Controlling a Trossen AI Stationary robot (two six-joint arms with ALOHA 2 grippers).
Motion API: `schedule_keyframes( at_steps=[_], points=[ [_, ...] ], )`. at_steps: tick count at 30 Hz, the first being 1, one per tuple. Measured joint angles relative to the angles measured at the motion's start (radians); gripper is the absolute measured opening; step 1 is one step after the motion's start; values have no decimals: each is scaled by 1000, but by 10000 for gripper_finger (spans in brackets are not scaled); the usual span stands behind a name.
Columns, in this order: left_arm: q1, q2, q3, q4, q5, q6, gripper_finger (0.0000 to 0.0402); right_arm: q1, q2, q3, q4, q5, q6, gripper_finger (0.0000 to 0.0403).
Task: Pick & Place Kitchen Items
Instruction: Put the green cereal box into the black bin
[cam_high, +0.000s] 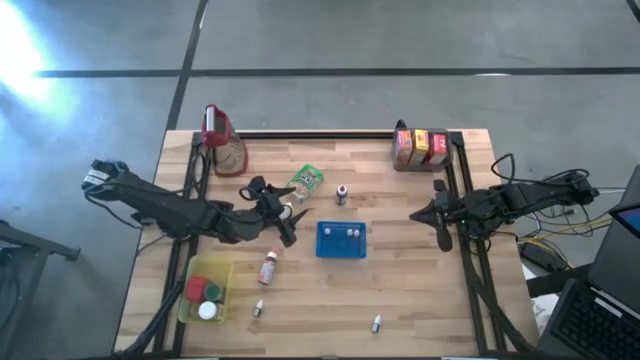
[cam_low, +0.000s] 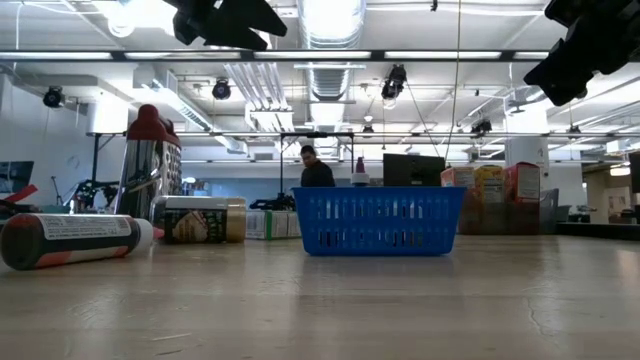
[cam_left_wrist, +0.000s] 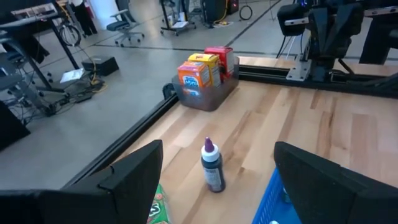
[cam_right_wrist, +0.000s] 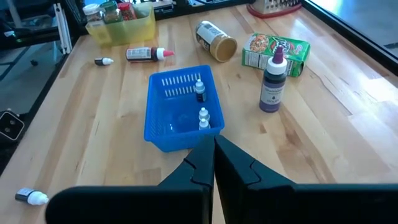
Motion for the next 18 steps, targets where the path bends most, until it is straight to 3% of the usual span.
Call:
schedule_keyframes(
  at_steps=[11,18],
  points=[
    [0,0,6,0,-7,56,312,0,0,0,0,0,0,8],
    [-1,-1,81,-71,-16,33,312,0,0,0,1,0,0,8]
  ],
)
